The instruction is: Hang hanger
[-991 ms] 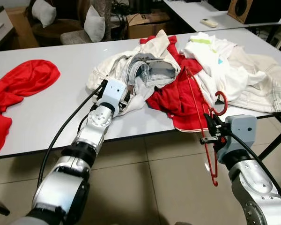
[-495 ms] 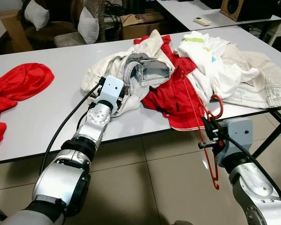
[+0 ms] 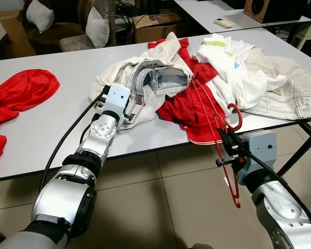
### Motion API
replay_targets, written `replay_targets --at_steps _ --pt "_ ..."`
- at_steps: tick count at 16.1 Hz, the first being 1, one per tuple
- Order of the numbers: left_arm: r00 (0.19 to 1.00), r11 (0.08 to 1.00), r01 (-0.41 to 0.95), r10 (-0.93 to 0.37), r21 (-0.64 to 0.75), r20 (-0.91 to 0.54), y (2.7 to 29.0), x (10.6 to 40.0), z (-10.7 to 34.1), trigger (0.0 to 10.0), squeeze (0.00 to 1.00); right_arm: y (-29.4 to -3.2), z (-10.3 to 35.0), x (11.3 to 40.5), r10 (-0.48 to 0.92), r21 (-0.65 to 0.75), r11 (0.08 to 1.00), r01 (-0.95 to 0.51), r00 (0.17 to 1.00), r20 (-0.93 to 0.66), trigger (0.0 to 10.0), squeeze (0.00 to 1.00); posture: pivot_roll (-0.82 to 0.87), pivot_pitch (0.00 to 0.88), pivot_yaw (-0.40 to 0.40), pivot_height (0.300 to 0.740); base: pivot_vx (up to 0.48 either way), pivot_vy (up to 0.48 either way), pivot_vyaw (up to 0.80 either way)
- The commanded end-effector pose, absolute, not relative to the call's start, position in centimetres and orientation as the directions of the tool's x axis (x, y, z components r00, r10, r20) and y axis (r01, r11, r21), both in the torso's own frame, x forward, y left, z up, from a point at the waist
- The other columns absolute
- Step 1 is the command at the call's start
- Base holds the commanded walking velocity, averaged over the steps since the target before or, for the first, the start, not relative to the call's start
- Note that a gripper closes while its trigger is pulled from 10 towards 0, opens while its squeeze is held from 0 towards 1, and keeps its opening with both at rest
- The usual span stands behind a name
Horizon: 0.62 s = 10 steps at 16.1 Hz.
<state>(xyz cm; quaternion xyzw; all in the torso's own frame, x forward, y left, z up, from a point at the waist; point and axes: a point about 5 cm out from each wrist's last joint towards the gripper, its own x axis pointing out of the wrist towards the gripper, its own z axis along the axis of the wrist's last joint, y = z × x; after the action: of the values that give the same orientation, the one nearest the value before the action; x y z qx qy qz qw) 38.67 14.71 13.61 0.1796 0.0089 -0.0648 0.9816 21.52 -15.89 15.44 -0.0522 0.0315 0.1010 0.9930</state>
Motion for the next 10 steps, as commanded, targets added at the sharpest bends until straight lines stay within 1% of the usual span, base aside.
replay_targets --at_steps 1,2,3,6,7,8,9,10 --pt "0.993 0.935 0.114 -0.117 0.335 -0.011 15.2 39.1 14.7 0.0 0.0 -16.0 15.6 21.5 0.191 -0.11 0.974 -0.197 0.98 -0.058 10.0 0.0 -0.29 0.0 0.085 0.74 0.0 0.0 0.0" --pt "0.989 0.953 0.147 -0.15 0.266 -0.006 15.0 39.2 15.1 0.0 0.0 -16.0 15.6 21.5 0.194 -0.11 0.974 -0.2 0.979 -0.059 10.0 0.0 -0.28 0.0 0.078 0.74 0.0 0.0 0.0" --pt "0.985 0.959 0.17 -0.172 0.227 -0.011 14.8 39.3 15.2 0.0 0.0 -15.9 15.4 21.5 0.197 -0.109 0.973 -0.202 0.979 -0.062 10.0 0.0 -0.28 0.0 0.076 0.74 0.0 0.0 0.0" --pt "0.982 0.978 0.186 -0.189 0.095 0.017 14.9 39.7 16.3 0.0 0.0 -15.6 15.3 21.8 0.207 -0.107 0.971 -0.213 0.976 -0.066 10.0 0.0 -0.26 0.0 0.071 0.74 0.0 0.0 0.0" --pt "0.98 0.978 0.193 -0.195 0.079 0.024 14.9 39.8 16.5 0.0 0.0 -15.6 15.3 21.8 0.203 -0.108 0.972 -0.21 0.977 -0.067 10.0 0.0 -0.26 0.0 0.069 0.74 0.0 0.0 0.0" --pt "0.974 0.975 0.22 -0.221 0.029 0.056 14.8 40.0 17.4 0.0 0.0 -15.8 15.1 21.9 0.194 -0.111 0.973 -0.201 0.978 -0.071 10.0 0.0 -0.25 0.0 0.061 0.74 0.0 0.0 0.0" --pt "0.956 0.954 0.273 -0.255 -0.125 0.145 14.8 40.4 19.7 0.0 0.0 -15.9 15.1 22.1 0.192 -0.108 0.974 -0.199 0.979 -0.068 10.0 0.0 -0.23 0.0 0.052 0.74 0.0 0.0 0.0" --pt "0.92 0.909 0.355 -0.299 -0.218 0.251 14.8 40.5 22.5 0.0 0.0 -15.8 15.2 22.3 0.198 -0.103 0.974 -0.203 0.979 -0.056 10.0 0.0 -0.22 0.0 0.044 0.74 0.0 0.0 0.0"
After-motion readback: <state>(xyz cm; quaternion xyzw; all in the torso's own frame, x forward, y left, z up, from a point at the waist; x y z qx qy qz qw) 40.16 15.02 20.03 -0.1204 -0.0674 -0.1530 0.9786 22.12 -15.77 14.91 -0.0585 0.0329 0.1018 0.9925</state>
